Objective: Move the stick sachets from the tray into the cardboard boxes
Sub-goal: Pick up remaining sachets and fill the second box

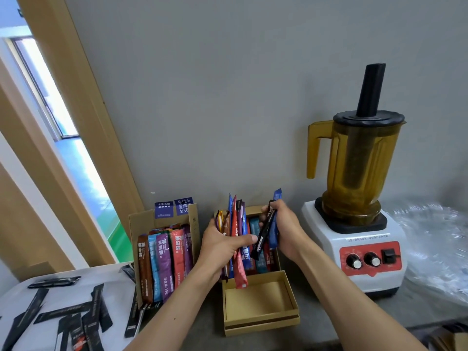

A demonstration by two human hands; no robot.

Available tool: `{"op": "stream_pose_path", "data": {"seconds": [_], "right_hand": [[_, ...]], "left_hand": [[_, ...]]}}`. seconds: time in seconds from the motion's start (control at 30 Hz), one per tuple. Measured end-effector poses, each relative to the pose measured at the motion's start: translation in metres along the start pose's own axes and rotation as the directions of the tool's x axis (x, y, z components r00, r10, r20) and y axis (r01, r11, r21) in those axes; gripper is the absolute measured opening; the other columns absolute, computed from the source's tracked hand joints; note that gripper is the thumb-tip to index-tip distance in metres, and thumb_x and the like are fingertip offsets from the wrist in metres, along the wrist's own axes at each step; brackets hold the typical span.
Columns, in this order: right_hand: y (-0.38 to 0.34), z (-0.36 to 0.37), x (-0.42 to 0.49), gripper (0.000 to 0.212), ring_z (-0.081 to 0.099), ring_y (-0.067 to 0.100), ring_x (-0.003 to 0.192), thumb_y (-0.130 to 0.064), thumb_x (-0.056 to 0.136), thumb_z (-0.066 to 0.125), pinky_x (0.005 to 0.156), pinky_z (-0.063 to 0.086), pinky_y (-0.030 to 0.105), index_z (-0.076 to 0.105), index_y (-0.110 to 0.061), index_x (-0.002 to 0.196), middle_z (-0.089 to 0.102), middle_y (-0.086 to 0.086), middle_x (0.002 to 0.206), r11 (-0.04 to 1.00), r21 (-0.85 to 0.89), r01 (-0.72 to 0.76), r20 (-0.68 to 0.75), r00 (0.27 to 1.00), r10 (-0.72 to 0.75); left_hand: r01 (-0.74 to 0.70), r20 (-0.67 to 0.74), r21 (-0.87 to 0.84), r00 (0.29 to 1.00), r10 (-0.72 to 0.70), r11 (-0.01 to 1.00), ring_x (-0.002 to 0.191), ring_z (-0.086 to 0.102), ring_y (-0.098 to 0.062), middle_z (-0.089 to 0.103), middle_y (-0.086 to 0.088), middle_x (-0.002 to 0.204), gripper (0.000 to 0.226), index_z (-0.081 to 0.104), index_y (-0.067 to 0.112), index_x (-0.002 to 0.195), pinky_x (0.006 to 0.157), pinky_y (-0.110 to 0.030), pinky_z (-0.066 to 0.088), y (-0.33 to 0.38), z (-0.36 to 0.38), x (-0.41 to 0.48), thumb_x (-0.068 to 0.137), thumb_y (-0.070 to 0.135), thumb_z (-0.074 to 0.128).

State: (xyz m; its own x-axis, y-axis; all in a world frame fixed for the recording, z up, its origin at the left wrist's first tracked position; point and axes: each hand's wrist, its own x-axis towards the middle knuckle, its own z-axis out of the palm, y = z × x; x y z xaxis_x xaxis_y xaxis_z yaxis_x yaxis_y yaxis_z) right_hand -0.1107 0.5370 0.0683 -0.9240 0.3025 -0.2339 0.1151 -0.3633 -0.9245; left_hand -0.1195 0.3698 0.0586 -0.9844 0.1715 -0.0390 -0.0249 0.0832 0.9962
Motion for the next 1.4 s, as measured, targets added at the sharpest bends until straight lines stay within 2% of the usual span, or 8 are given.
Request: {"op": "stream_pose_path", "data": {"seconds": [0.2, 0.5, 0.7, 0.9, 1.07, 1.2, 1.33, 1.4], "right_hand": [[-0.005, -0.005, -0.006, 0.044, 0.079, 0.026, 0.095, -0.044, 0.111, 0.038, 0.088, 0.062, 0.045, 0.078, -0.025, 0.113, 0.081, 0.008, 0.100, 0.985, -0.150, 0.086, 0.081, 0.994, -0.074], [-0.010, -0.003, -0.015, 0.038, 0.077, 0.026, 0.102, -0.049, 0.107, 0.048, 0.089, 0.064, 0.045, 0.077, -0.028, 0.120, 0.076, 0.007, 0.111, 0.986, -0.064, 0.156, 0.179, 0.973, -0.142], [-0.004, -0.009, -0.014, 0.032, 0.079, 0.026, 0.096, -0.038, 0.099, 0.068, 0.085, 0.063, 0.047, 0.070, -0.016, 0.123, 0.080, 0.012, 0.108, 0.987, -0.031, 0.158, 0.117, 0.981, -0.153], [-0.007, -0.015, -0.004, 0.018, 0.070, 0.018, 0.100, -0.016, 0.101, 0.065, 0.075, 0.056, 0.029, 0.066, -0.026, 0.116, 0.071, 0.006, 0.111, 0.938, -0.147, 0.313, -0.004, 0.948, -0.317], [-0.005, -0.019, -0.004, 0.005, 0.063, 0.012, 0.073, -0.014, 0.101, 0.063, 0.061, 0.045, 0.024, 0.062, -0.014, 0.095, 0.066, 0.004, 0.085, 0.929, -0.258, 0.265, -0.078, 0.953, -0.294], [0.005, -0.026, -0.006, 0.011, 0.069, 0.014, 0.076, -0.021, 0.100, 0.066, 0.060, 0.050, 0.026, 0.067, -0.011, 0.104, 0.072, 0.005, 0.092, 0.930, -0.314, 0.189, 0.005, 0.980, -0.198], [0.009, -0.035, -0.008, 0.013, 0.075, 0.018, 0.095, -0.021, 0.096, 0.071, 0.081, 0.063, 0.036, 0.071, -0.019, 0.109, 0.077, 0.001, 0.105, 0.869, -0.458, 0.185, 0.197, 0.975, -0.104], [0.011, -0.037, -0.009, 0.020, 0.075, 0.019, 0.099, -0.022, 0.094, 0.073, 0.076, 0.061, 0.031, 0.068, -0.022, 0.114, 0.076, 0.001, 0.109, 0.838, -0.505, 0.207, 0.281, 0.957, -0.067]], "left_hand": [[0.067, 0.042, 0.014, 0.997, -0.067, 0.998, 0.098, 0.078, -0.020, 0.078, -0.003, 0.111, 0.066, 0.059, 0.021, 0.127, 0.088, -0.042, 0.064, -0.006, -0.009, -0.001, 0.072, 0.021, 0.096], [0.081, 0.112, 0.069, 0.990, -0.089, 0.994, 0.097, 0.077, -0.015, 0.076, -0.001, 0.112, 0.070, 0.058, 0.023, 0.127, 0.080, -0.031, 0.063, -0.007, -0.006, -0.010, 0.069, 0.021, 0.097], [0.063, 0.043, 0.076, 0.997, -0.067, 0.995, 0.097, 0.077, -0.016, 0.075, -0.001, 0.111, 0.064, 0.058, 0.023, 0.122, 0.083, -0.035, 0.064, -0.011, -0.010, -0.010, 0.070, 0.016, 0.096], [-0.025, -0.138, -0.049, 0.990, 0.018, 0.999, 0.090, 0.079, -0.019, 0.078, -0.005, 0.104, 0.057, 0.061, 0.019, 0.119, 0.081, -0.044, 0.067, -0.013, -0.006, -0.011, 0.073, 0.015, 0.095], [-0.216, -0.291, -0.092, 0.940, 0.181, 0.972, 0.083, 0.080, -0.017, 0.078, -0.002, 0.099, 0.049, 0.062, 0.018, 0.113, 0.074, -0.038, 0.066, 0.005, 0.005, -0.009, 0.075, 0.021, 0.094], [-0.289, -0.350, -0.101, 0.906, 0.238, 0.952, 0.083, 0.080, -0.015, 0.079, -0.001, 0.099, 0.046, 0.064, 0.015, 0.114, 0.075, -0.039, 0.066, 0.021, 0.000, 0.007, 0.078, 0.019, 0.092], [-0.264, -0.314, -0.113, 0.924, 0.217, 0.958, 0.081, 0.079, -0.015, 0.079, -0.005, 0.098, 0.045, 0.065, 0.012, 0.112, 0.076, -0.038, 0.065, 0.032, -0.004, 0.024, 0.076, 0.008, 0.091], [-0.256, -0.287, -0.085, 0.932, 0.222, 0.963, 0.079, 0.079, -0.015, 0.079, -0.006, 0.098, 0.046, 0.065, 0.012, 0.111, 0.072, -0.034, 0.064, 0.033, -0.004, 0.029, 0.074, 0.007, 0.092]]}}
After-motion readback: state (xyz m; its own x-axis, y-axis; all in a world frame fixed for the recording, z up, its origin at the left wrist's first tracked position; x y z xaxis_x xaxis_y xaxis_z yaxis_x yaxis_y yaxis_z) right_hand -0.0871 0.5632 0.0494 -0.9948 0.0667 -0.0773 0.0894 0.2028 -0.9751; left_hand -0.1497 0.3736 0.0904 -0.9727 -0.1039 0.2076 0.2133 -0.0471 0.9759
